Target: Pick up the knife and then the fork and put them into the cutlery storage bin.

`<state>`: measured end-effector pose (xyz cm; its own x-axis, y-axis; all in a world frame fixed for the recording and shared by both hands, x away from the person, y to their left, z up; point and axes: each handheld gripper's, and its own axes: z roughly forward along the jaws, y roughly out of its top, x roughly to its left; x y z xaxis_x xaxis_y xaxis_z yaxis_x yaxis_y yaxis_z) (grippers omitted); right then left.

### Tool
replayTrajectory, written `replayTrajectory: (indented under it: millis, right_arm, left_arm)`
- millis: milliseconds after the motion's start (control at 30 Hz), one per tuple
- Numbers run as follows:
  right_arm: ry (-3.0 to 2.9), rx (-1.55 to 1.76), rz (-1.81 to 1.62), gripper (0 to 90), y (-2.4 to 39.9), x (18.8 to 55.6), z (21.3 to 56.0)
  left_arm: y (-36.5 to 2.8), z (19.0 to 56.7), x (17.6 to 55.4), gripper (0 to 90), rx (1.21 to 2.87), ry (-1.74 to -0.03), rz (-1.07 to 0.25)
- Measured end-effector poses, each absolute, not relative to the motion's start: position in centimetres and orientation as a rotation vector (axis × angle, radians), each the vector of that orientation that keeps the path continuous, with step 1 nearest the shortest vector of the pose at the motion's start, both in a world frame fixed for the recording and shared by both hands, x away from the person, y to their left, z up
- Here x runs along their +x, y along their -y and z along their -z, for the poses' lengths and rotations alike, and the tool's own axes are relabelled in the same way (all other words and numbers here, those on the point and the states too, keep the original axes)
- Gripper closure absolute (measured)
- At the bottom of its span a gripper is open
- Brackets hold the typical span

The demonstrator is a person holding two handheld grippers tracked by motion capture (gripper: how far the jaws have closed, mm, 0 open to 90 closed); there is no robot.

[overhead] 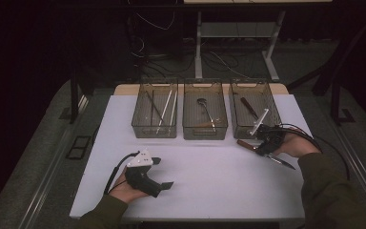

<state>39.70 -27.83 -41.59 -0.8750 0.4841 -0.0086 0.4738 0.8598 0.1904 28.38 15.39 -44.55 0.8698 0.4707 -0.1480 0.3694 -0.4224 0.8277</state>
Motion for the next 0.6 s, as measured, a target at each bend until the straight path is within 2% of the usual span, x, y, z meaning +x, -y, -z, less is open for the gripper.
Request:
replayTrajectory:
  millis: [600]
  right_arm:
    - [-2.727,0.900,-1.006,76.9,31.7,37.1,39.3]
  left_arm:
    - [-15.4,44.6,28.4,0.0,2.058,-0.611,-0.128]
